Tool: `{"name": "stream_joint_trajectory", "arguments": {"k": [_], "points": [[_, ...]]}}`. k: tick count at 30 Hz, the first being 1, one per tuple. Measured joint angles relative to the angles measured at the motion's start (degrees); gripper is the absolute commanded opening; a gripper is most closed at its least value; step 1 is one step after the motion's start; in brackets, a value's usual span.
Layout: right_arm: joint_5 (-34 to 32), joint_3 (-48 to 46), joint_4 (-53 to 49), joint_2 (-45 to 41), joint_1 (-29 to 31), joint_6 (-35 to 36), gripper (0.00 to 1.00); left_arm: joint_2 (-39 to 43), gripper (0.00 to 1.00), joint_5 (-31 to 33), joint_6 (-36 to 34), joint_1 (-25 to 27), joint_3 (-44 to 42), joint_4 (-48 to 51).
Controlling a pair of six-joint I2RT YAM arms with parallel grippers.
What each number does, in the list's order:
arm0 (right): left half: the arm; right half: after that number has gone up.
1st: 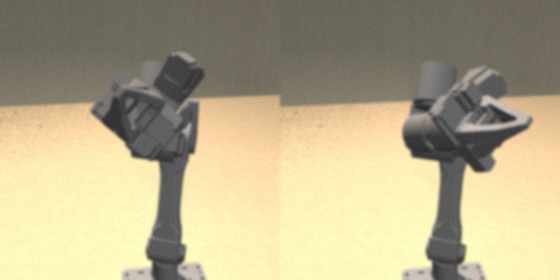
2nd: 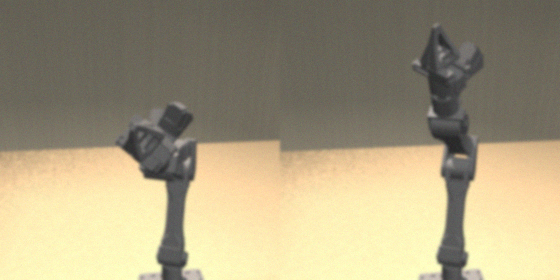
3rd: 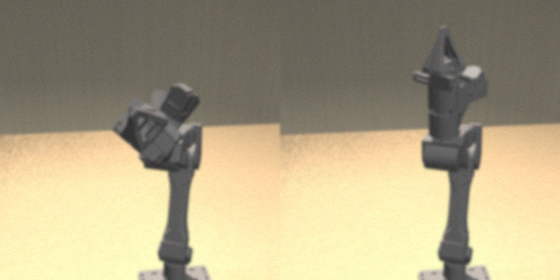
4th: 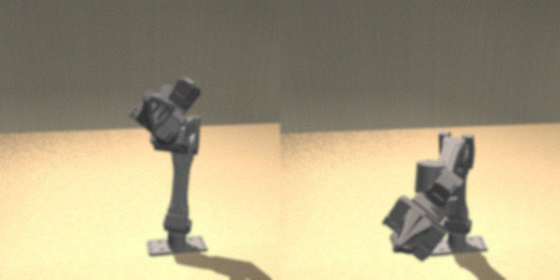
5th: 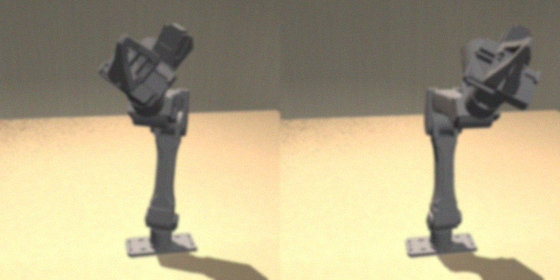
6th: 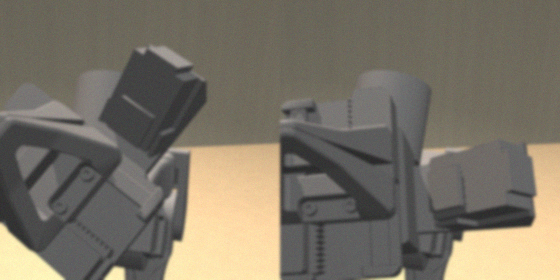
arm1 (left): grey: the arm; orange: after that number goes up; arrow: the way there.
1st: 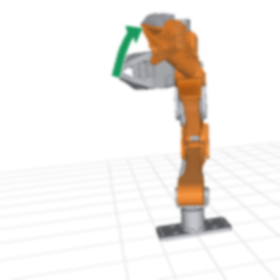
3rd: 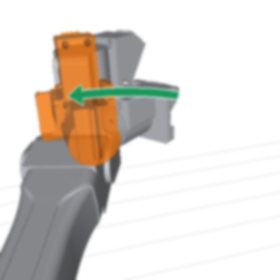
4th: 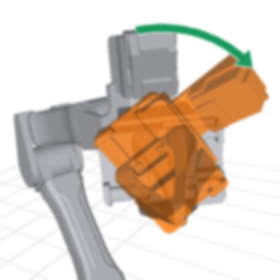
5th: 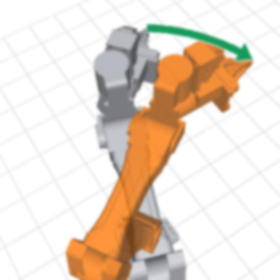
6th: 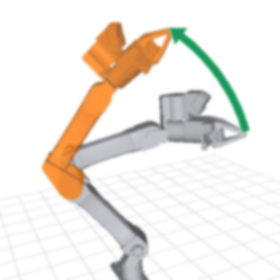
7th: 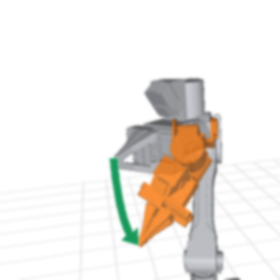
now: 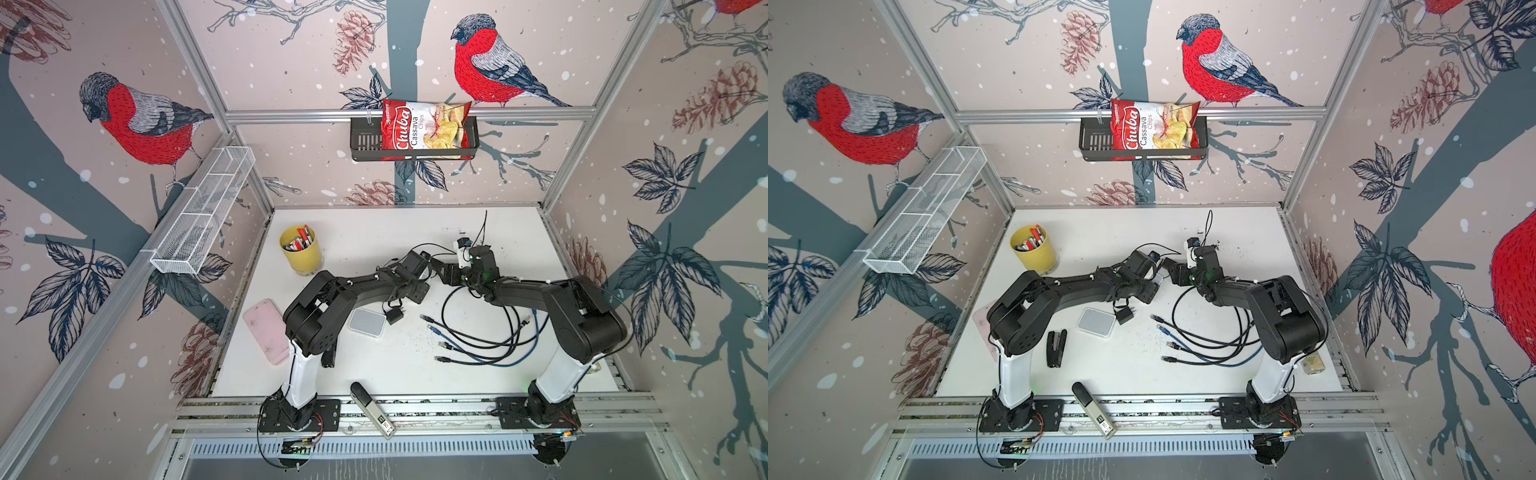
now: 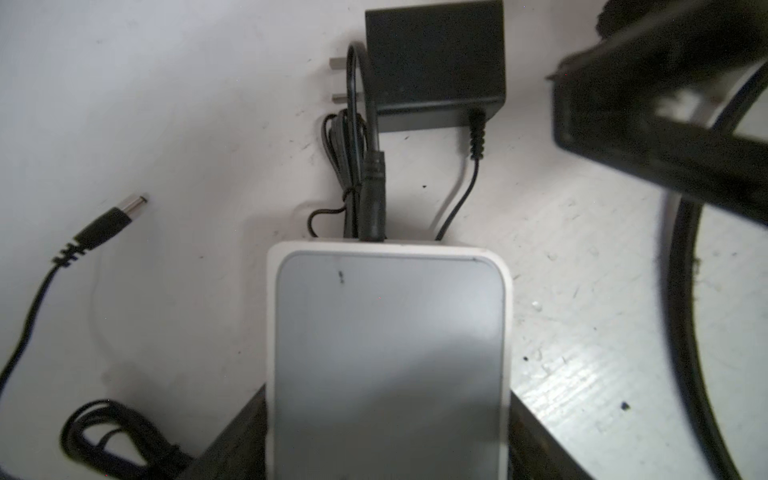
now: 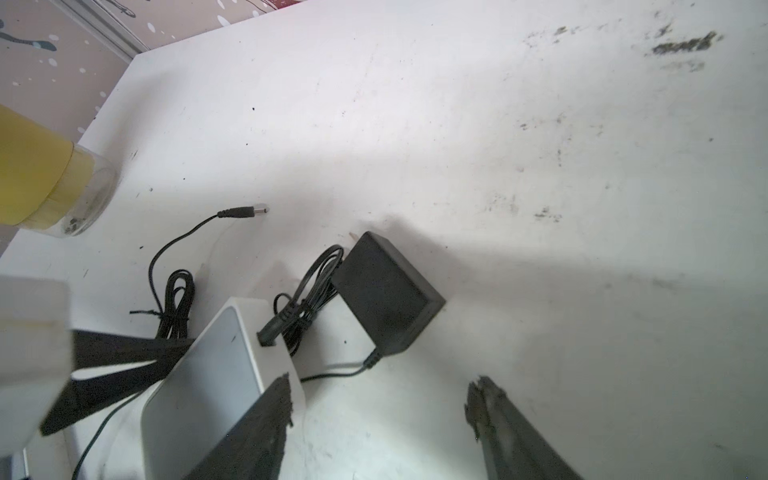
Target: Insert the plug into the switch port
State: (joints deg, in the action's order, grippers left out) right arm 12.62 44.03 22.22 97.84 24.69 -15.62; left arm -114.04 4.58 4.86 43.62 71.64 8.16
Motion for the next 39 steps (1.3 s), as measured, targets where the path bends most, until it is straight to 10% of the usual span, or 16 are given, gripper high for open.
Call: {"name": "stream_joint_trajectory", "arguments": {"k": [23, 28, 39], "points": [[-1.46, -7.30, 1.33, -15.82, 2.97, 25.68, 0.73, 0.87, 0.65, -2.01, -1.97, -0.02, -1.51, -0.46], [-2.34, -15.54, 4.63, -20.46, 5.40, 34.49, 0.76, 1.29, 0.96, -3.08, -2.34, -0.02, -1.57, 0.22], [-1.36, -17.79, 4.04, -24.06, 5.53, 45.64, 0.66, 4.09, 0.96, -4.50, -2.34, 0.00, -2.49, 1.25]]}}
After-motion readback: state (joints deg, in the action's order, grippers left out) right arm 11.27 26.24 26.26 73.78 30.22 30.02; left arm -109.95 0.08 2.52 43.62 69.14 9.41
